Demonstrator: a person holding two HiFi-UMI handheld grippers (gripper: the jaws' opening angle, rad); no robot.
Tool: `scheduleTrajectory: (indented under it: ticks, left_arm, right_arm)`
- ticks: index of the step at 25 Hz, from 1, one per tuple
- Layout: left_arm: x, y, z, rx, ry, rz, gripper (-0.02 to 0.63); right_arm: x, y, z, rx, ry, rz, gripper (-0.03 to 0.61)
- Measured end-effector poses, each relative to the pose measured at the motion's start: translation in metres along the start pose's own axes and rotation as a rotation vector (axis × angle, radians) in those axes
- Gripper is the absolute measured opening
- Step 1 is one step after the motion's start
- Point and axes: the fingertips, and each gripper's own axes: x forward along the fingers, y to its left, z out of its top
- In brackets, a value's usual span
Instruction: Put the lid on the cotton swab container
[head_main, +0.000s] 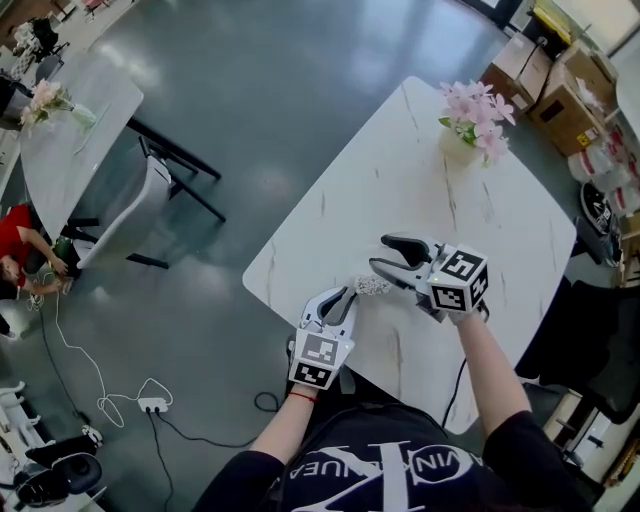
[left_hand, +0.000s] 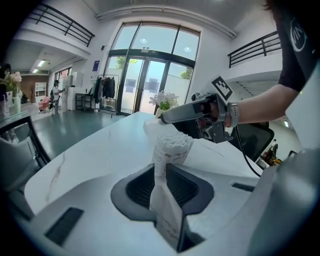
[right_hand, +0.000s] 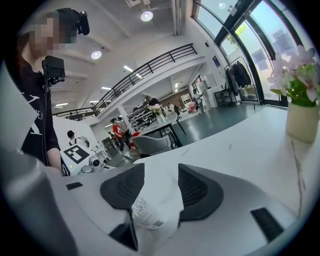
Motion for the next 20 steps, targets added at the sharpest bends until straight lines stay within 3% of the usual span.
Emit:
scheduleTrajectory:
  ticks: [15,20]
  left_arm:
    - [0.010,0.023,0.010,-0.028,-0.002,0.059,0.054]
    - [0.009,0.025,0.011,-0.029,0.002,0.056,0.054]
  right_arm:
    - [-0.026,0.028,0.018,-0.031,-0.085,0.106,0.201]
    - [-0.028,0.037,0.017,-0.027,-0.084,0.128,0.167]
